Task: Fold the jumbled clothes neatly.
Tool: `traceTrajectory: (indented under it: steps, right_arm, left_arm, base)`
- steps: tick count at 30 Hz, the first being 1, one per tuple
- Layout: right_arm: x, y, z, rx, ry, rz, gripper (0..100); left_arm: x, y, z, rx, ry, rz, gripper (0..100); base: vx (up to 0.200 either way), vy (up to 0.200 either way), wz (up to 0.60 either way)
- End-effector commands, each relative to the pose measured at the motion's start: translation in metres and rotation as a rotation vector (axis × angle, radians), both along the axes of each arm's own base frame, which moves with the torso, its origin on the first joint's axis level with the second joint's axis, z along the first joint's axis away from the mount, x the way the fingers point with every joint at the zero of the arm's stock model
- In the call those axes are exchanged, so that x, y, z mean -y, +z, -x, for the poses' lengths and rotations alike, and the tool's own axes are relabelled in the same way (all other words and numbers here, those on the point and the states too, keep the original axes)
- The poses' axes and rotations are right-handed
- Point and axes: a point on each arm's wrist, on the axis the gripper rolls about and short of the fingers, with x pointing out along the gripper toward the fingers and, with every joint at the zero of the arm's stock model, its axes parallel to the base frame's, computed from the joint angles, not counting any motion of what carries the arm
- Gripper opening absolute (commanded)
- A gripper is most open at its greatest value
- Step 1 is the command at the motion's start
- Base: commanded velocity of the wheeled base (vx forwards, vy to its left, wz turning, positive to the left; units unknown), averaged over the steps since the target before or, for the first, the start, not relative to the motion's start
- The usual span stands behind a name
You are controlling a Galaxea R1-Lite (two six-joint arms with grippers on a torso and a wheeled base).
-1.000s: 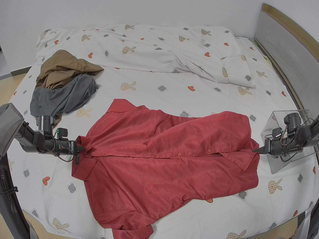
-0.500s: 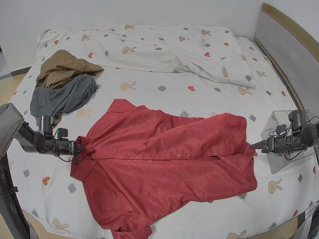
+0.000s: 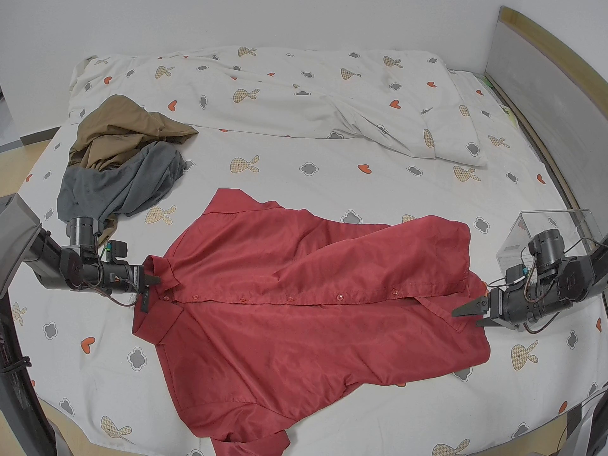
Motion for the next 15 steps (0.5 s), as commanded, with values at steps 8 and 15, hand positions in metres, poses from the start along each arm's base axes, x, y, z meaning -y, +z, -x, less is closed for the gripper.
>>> traceTrajectory:
  steps: [8,15]
  right_arm:
    - [-0.018,-0.006,-0.036,0.007,0.003,-0.038,100]
    - [-0.035,0.028,-0.062,0.072,-0.039,-0.116,100]
  left_arm:
    - [0.024,0.038,0.021,0.067,-0.052,-0.010,0]
    - [0.032,0.053,0.029,0.098,-0.071,-0.014,0]
  base:
    - [0.000,0.000,0.00]
    - [0.000,0.000,0.00]
